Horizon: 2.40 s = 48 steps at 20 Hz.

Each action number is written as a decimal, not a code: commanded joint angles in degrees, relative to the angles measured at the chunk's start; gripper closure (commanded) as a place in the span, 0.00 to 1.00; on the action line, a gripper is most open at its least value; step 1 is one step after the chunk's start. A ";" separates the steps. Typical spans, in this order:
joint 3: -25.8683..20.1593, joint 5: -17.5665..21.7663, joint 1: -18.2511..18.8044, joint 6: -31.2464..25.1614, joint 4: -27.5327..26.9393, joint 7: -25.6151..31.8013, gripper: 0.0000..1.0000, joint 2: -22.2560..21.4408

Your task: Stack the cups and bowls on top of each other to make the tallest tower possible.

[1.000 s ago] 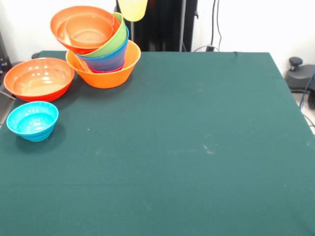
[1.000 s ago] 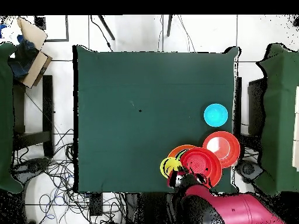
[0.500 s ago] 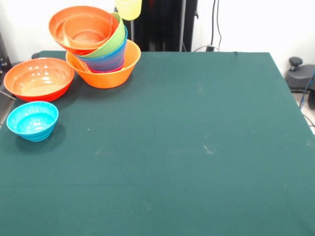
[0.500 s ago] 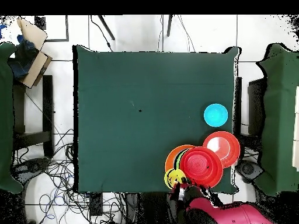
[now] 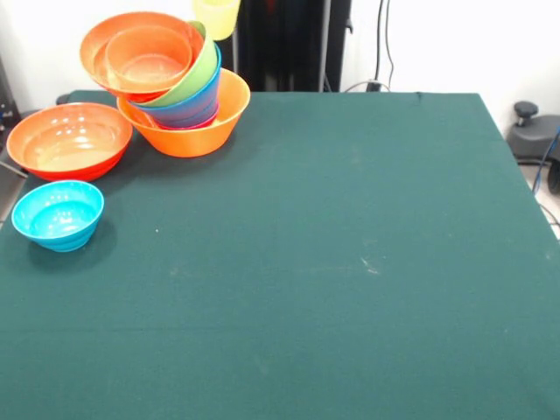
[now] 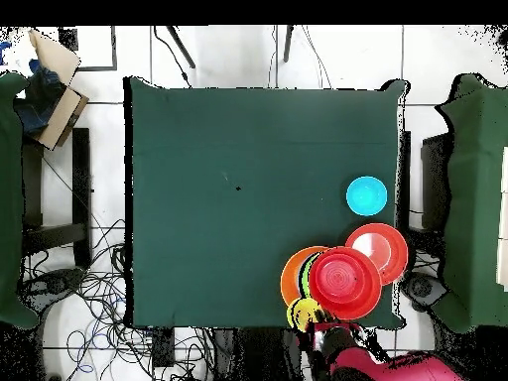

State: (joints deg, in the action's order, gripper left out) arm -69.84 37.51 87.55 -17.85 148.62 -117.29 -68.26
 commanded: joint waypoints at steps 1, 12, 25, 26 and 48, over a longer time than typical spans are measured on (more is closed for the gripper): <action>-8.79 -2.43 3.07 -7.34 -2.35 15.52 1.00 3.95; -45.38 -24.33 16.79 -18.41 -4.12 7.50 1.00 -5.01; -48.78 -21.84 13.37 -31.42 -14.46 1.10 1.00 -2.78; -47.68 -21.58 12.64 -31.55 -14.85 1.50 1.00 -2.72; -9.92 7.42 -5.77 -21.86 -19.84 11.87 1.00 17.97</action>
State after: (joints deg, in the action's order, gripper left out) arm -92.40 34.10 84.29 -43.27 129.01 -117.29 -60.23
